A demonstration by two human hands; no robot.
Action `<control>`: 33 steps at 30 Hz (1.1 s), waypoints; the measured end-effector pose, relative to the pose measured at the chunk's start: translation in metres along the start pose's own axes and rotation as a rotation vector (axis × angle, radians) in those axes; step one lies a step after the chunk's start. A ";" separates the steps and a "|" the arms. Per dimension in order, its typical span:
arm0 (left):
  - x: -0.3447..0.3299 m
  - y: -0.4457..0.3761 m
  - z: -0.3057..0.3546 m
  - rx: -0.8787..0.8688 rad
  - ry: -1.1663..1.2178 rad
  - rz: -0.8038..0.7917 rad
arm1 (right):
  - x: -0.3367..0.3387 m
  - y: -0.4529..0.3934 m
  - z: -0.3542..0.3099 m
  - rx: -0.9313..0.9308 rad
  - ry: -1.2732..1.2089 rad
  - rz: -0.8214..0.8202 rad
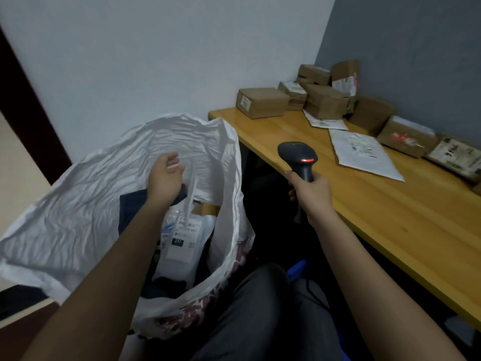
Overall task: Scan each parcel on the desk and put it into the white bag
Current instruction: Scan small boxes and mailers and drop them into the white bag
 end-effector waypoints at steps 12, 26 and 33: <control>-0.149 0.034 0.174 -0.417 0.066 -0.309 | 0.122 -0.026 -0.011 -0.069 -0.033 0.242; -0.431 0.073 0.214 -0.790 -0.796 -0.772 | 0.276 -0.036 -0.002 -0.205 -0.022 0.512; -0.472 0.084 0.208 -0.841 -1.041 -0.845 | 0.304 -0.025 0.006 -0.231 -0.052 0.555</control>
Point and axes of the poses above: each hand's wrist, its own y-axis away from the middle knuckle, its own x-axis out of the back of the hand, z = x × y, the point moved 7 cm from there along -y, towards the middle knuckle, and after that the axes turned 10 degrees about -y, right-handed, at the moved point
